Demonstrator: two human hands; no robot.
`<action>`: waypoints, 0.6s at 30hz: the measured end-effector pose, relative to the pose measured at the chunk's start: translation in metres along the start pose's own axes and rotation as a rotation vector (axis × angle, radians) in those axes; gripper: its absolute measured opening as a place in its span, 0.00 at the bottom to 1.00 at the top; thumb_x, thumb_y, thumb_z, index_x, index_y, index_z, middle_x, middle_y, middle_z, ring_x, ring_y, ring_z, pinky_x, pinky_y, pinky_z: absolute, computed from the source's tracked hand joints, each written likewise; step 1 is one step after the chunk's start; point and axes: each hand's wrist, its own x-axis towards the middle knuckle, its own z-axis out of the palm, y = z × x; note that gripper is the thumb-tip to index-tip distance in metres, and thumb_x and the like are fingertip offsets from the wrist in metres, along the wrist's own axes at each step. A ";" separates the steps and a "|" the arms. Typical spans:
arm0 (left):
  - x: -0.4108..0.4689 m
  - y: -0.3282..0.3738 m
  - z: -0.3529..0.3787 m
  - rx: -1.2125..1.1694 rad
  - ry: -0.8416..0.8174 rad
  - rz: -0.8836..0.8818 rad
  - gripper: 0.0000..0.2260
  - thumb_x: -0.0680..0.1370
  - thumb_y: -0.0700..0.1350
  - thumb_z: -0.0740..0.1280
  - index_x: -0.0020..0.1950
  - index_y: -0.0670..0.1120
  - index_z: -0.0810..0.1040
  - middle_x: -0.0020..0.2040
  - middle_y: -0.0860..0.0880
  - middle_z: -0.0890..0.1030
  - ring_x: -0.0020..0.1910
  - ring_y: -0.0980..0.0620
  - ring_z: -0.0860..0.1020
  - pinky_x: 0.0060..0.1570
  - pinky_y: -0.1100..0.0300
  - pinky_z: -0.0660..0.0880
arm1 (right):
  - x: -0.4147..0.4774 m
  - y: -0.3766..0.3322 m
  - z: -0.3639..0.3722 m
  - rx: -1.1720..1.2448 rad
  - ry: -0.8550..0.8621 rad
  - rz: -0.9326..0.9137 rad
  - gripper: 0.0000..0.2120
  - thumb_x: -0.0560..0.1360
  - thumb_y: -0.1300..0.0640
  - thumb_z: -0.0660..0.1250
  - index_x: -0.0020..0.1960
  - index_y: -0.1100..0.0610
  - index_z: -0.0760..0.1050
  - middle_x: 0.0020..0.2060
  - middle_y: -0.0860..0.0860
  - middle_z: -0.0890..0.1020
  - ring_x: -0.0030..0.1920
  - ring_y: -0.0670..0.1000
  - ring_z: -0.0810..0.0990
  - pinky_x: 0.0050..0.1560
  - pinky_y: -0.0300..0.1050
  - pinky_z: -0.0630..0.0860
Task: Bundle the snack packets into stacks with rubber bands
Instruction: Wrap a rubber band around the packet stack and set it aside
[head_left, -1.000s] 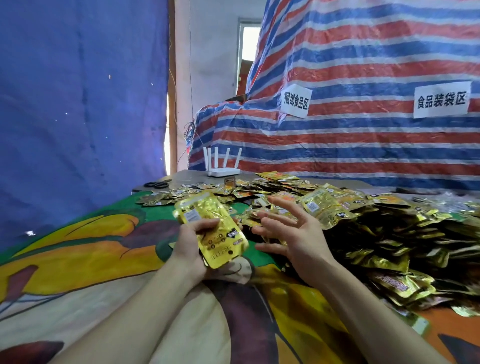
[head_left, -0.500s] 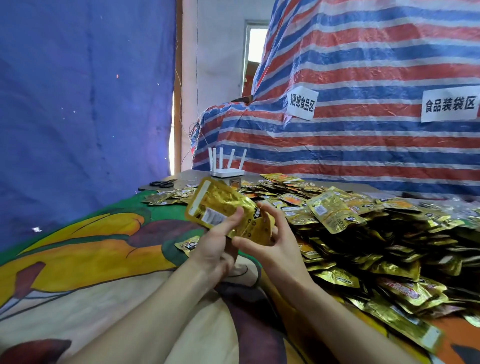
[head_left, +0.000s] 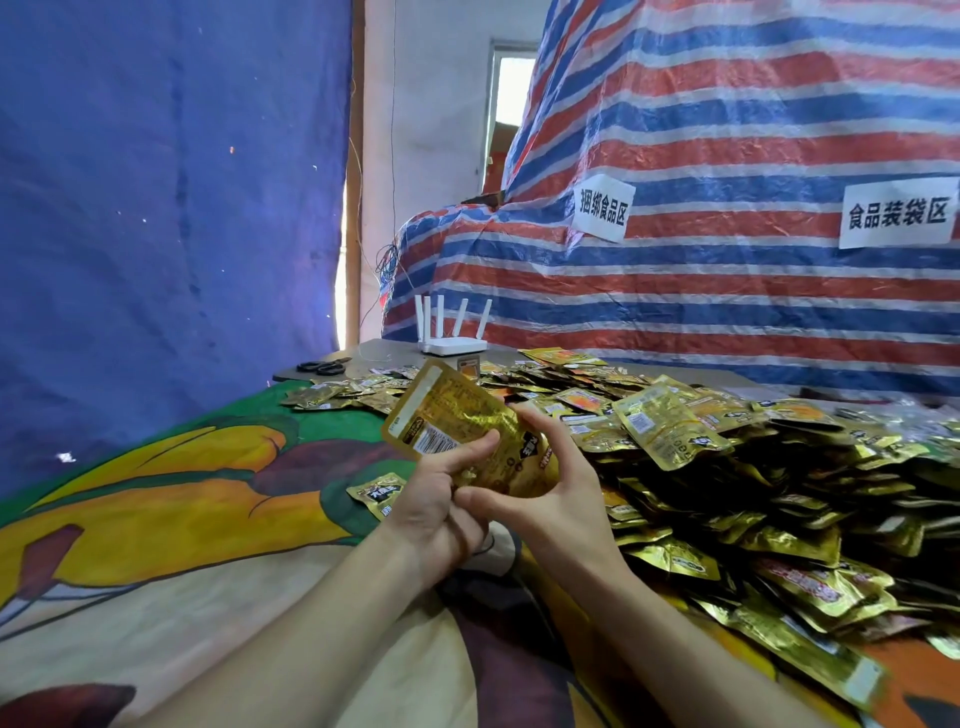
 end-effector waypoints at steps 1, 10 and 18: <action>0.000 0.001 -0.001 -0.018 -0.001 -0.007 0.10 0.68 0.39 0.72 0.46 0.37 0.87 0.54 0.36 0.84 0.50 0.38 0.84 0.46 0.46 0.83 | 0.000 0.000 0.000 0.013 -0.004 0.007 0.35 0.60 0.69 0.82 0.63 0.48 0.77 0.53 0.45 0.84 0.52 0.40 0.84 0.50 0.33 0.79; -0.001 0.002 0.000 -0.015 -0.079 -0.050 0.15 0.68 0.39 0.69 0.51 0.49 0.88 0.54 0.41 0.85 0.49 0.41 0.85 0.53 0.44 0.80 | 0.010 -0.008 -0.017 0.100 0.087 0.106 0.17 0.70 0.58 0.79 0.55 0.54 0.77 0.46 0.52 0.85 0.46 0.47 0.85 0.38 0.37 0.79; -0.009 0.006 -0.002 -0.040 -0.184 -0.073 0.23 0.62 0.35 0.77 0.57 0.39 0.84 0.57 0.36 0.83 0.53 0.39 0.84 0.50 0.43 0.81 | 0.014 -0.025 -0.028 -0.039 -0.136 0.087 0.12 0.73 0.63 0.76 0.53 0.49 0.84 0.46 0.47 0.88 0.47 0.48 0.87 0.42 0.41 0.82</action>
